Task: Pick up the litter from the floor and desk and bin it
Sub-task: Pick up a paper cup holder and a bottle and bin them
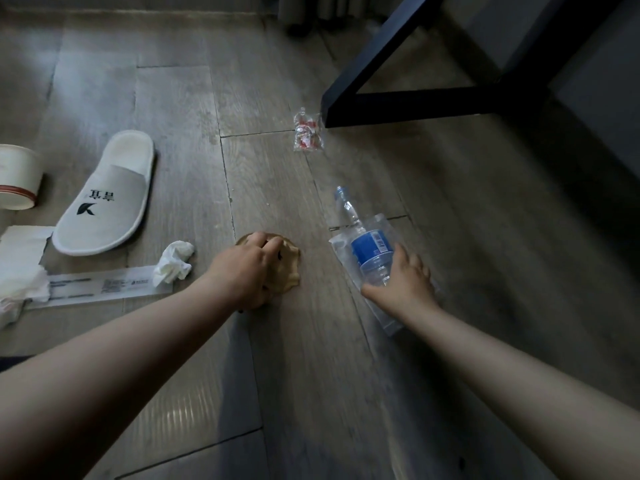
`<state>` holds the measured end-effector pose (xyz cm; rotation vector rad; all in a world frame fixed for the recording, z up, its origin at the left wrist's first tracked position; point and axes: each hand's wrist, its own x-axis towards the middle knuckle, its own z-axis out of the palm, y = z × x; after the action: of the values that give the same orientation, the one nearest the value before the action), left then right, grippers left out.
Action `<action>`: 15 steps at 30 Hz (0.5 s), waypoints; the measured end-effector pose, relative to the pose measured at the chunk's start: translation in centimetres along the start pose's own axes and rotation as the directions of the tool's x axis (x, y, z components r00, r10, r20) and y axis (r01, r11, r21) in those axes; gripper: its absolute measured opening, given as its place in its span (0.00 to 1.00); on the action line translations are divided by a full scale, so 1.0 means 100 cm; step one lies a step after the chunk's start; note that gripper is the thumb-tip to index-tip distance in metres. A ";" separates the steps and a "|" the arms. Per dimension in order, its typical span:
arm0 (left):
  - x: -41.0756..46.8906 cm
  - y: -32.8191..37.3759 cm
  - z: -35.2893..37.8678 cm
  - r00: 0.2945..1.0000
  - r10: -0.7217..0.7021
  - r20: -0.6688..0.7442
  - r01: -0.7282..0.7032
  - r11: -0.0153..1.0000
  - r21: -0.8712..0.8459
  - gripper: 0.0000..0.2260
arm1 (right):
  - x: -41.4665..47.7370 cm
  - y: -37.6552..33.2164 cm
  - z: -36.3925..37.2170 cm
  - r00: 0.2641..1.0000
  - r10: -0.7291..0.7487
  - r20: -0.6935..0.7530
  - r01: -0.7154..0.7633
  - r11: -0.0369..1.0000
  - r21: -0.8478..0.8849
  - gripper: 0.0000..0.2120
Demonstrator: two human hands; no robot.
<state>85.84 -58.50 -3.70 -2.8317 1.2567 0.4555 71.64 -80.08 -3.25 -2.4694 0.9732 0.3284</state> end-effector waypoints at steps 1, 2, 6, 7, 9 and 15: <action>0.000 0.000 0.001 1.000 -0.002 0.003 0.002 1.000 0.001 0.38 | 0.001 0.000 0.000 1.000 0.026 0.007 -0.026 0.999 -0.030 0.54; 0.000 0.000 0.001 1.000 -0.004 0.002 0.004 1.000 0.012 0.38 | 0.003 0.000 -0.001 0.999 0.051 0.019 -0.050 0.998 -0.047 0.57; 0.002 -0.001 0.004 1.000 -0.008 -0.003 0.008 0.999 0.038 0.38 | 0.016 0.002 -0.006 0.992 0.112 0.063 -0.109 0.993 -0.051 0.67; 0.001 -0.001 0.005 1.000 -0.007 -0.003 0.007 0.999 0.042 0.38 | 0.018 0.002 -0.007 0.990 0.128 0.066 -0.125 0.991 -0.038 0.68; 0.002 -0.001 0.005 1.000 -0.012 -0.007 0.012 0.998 0.055 0.38 | 0.020 0.002 -0.008 0.987 0.145 0.062 -0.144 0.989 -0.020 0.70; 0.002 -0.001 0.005 1.000 -0.010 -0.018 0.011 0.999 0.050 0.38 | 0.015 -0.002 0.001 0.997 0.070 -0.024 -0.071 0.997 -0.044 0.66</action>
<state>85.86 -58.53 -4.27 -2.8058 1.2380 0.3943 72.84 -80.77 -3.89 -2.4876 1.0750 0.3502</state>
